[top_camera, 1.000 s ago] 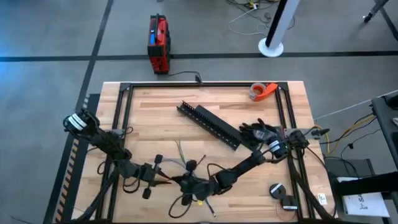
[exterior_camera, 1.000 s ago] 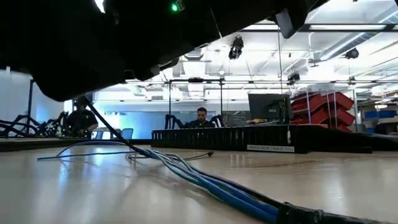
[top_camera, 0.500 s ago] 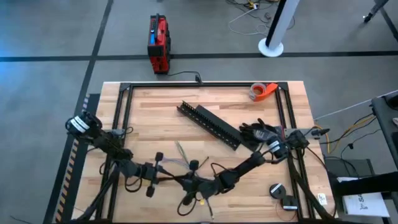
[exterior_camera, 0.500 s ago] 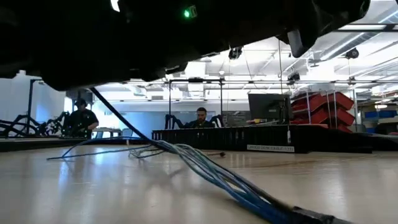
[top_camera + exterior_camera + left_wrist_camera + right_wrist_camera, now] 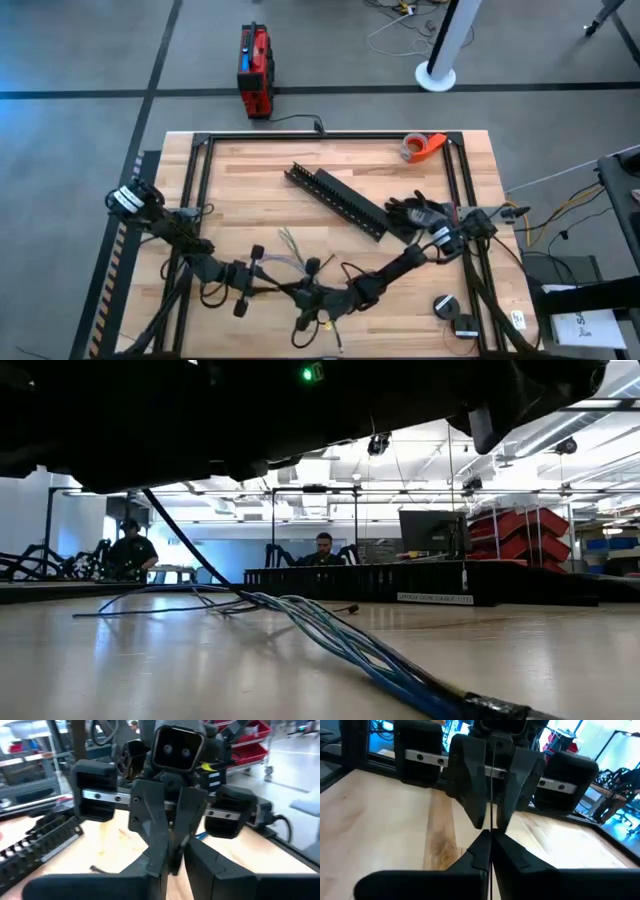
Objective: Ziptie cables
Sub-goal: Wrap the zip tie around the cable bundle
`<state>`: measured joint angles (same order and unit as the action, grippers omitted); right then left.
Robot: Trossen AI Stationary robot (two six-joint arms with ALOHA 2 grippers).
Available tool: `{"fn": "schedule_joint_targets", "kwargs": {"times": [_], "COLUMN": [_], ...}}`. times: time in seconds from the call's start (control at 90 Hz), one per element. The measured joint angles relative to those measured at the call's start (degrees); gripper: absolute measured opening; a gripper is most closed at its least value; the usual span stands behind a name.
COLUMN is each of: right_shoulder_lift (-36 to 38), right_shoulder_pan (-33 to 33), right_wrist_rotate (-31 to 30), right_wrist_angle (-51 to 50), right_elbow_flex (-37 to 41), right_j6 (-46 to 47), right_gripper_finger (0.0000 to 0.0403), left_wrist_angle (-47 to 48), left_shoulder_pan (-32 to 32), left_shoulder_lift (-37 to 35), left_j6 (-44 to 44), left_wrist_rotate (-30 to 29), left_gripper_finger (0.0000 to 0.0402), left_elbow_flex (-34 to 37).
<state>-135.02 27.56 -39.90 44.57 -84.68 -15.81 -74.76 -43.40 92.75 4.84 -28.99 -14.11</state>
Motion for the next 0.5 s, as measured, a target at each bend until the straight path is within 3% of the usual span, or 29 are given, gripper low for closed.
{"fn": "schedule_joint_targets", "kwargs": {"times": [0.5], "right_shoulder_lift": [-0.04], "right_shoulder_pan": [0.45], "right_wrist_rotate": [0.55], "right_wrist_angle": [1.06], "right_elbow_flex": [0.11], "right_j6": [-2.21], "right_gripper_finger": [0.0], "left_wrist_angle": [0.6], "left_shoulder_pan": [-0.04], "left_shoulder_lift": [0.0], "left_j6": [-2.34], "left_wrist_rotate": [1.44], "left_gripper_finger": [0.003], "left_elbow_flex": [0.07]}}
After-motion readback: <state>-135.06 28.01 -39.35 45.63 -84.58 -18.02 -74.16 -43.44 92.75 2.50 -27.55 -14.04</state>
